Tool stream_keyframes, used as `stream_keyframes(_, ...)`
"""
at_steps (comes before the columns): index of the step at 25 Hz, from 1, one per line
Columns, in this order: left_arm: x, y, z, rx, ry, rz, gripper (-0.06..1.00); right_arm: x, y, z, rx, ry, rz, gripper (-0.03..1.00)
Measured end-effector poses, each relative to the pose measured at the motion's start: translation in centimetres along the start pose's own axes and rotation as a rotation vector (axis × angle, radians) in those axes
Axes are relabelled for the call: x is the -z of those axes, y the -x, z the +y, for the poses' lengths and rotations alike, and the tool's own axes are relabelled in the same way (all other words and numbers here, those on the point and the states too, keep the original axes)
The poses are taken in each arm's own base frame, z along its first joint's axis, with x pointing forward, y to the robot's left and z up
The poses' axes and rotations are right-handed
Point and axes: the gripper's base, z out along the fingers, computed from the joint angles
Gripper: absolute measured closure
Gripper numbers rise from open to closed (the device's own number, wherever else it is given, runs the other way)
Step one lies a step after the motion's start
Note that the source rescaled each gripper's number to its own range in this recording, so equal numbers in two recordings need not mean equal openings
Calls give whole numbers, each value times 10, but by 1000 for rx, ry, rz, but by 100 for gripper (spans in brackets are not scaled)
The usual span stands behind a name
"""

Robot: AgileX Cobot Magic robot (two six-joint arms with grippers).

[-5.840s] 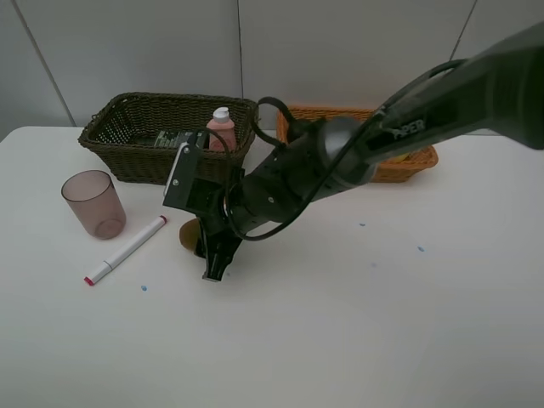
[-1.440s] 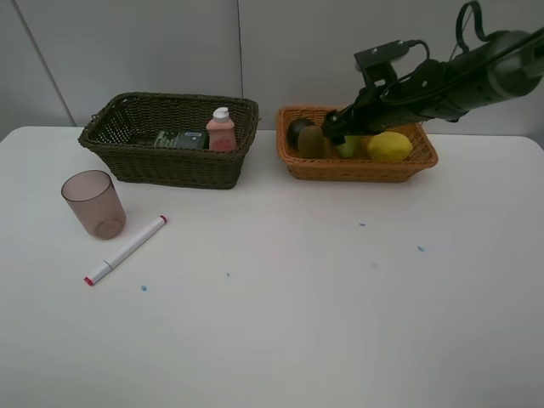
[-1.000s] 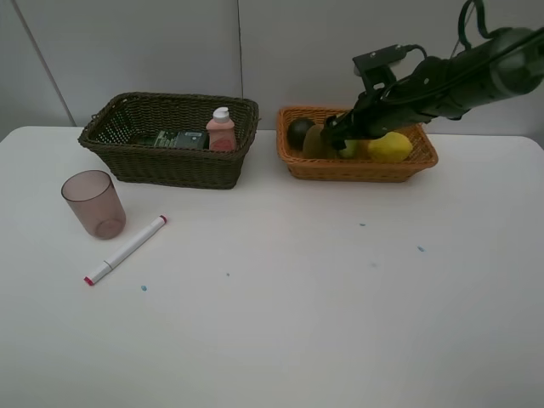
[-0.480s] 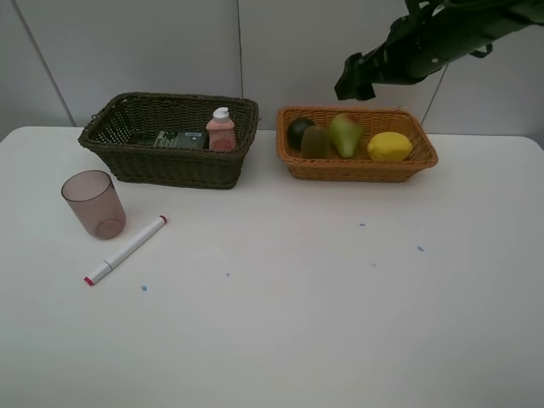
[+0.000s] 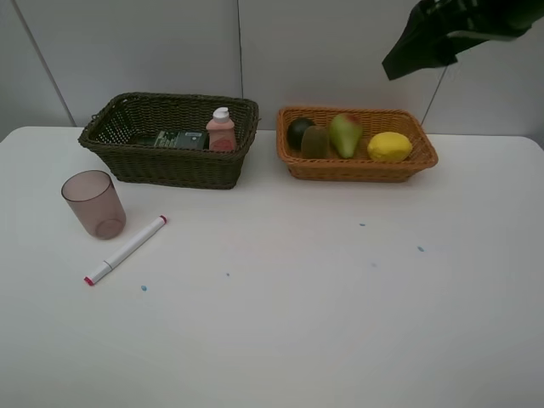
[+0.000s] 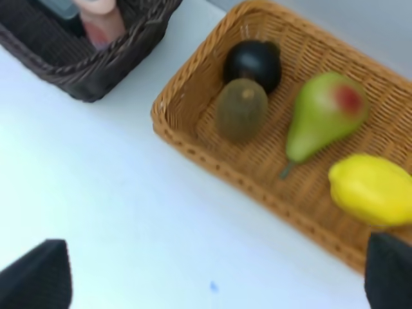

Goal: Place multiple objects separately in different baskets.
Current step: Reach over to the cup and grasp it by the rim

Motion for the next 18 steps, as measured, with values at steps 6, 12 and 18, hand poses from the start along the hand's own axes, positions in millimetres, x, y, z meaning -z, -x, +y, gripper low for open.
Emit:
stream_keyframes(6, 0, 0, 0, 0, 0, 0, 20, 43, -47, 18, -12, -27, -65, -3)
stream_keyframes(12, 0, 0, 0, 0, 0, 0, 20, 72, -112, 40, -7, -47, -122, -3)
stream_keyframes(18, 0, 0, 0, 0, 0, 0, 20, 100, -160, 58, -22, -54, -167, -3)
